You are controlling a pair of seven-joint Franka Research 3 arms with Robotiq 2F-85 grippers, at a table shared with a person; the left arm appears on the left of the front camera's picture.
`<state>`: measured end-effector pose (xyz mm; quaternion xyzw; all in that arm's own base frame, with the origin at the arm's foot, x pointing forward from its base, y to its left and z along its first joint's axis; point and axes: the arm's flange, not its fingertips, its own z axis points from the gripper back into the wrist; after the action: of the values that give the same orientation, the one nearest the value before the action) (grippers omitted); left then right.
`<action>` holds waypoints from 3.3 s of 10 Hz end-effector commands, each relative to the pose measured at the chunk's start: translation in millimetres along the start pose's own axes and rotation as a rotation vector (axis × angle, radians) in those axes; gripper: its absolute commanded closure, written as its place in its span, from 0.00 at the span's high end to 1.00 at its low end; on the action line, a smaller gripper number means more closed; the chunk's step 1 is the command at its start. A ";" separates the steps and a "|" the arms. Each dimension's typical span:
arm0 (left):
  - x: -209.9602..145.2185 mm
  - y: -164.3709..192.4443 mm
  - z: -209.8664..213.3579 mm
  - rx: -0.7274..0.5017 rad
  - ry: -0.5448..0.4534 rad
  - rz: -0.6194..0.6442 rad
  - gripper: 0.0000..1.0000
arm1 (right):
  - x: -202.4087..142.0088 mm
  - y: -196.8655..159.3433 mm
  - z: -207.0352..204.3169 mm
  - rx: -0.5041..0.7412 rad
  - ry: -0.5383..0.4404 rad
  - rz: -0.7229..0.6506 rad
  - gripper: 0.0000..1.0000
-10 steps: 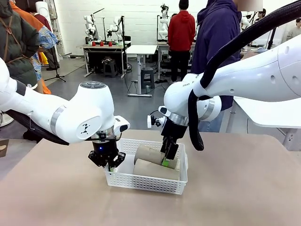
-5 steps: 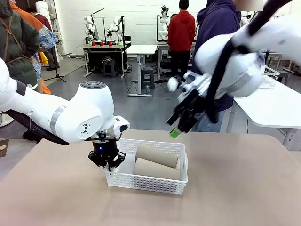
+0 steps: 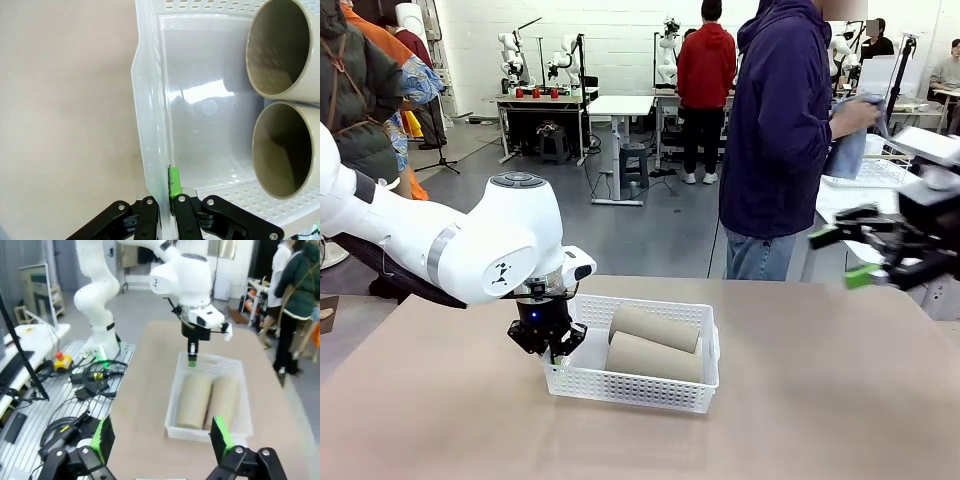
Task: Clean and organize the cups into the basket.
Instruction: Pick up the Reusable plastic cup from the right side of the table and stack it inside the Organizing basket in the center of the table.
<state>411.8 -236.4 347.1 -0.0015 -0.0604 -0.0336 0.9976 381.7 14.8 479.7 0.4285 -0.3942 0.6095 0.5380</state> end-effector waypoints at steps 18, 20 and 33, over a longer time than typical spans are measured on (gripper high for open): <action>-0.6 0.3 2.2 0.002 -0.007 -0.002 0.00 | -155.6 -27.3 100.7 -0.228 -0.057 -0.135 1.00; -0.6 0.3 2.2 0.002 -0.007 -0.002 0.00 | -155.6 -27.3 100.7 -0.228 -0.057 -0.135 1.00; -0.6 0.3 2.2 0.002 -0.007 -0.002 0.00 | -197.4 -49.1 79.4 -0.223 -0.005 -0.149 1.00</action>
<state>411.7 -236.5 347.1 -0.0015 -0.0604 -0.0338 0.9976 436.9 -121.6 334.2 0.4121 -0.4283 0.5104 0.6214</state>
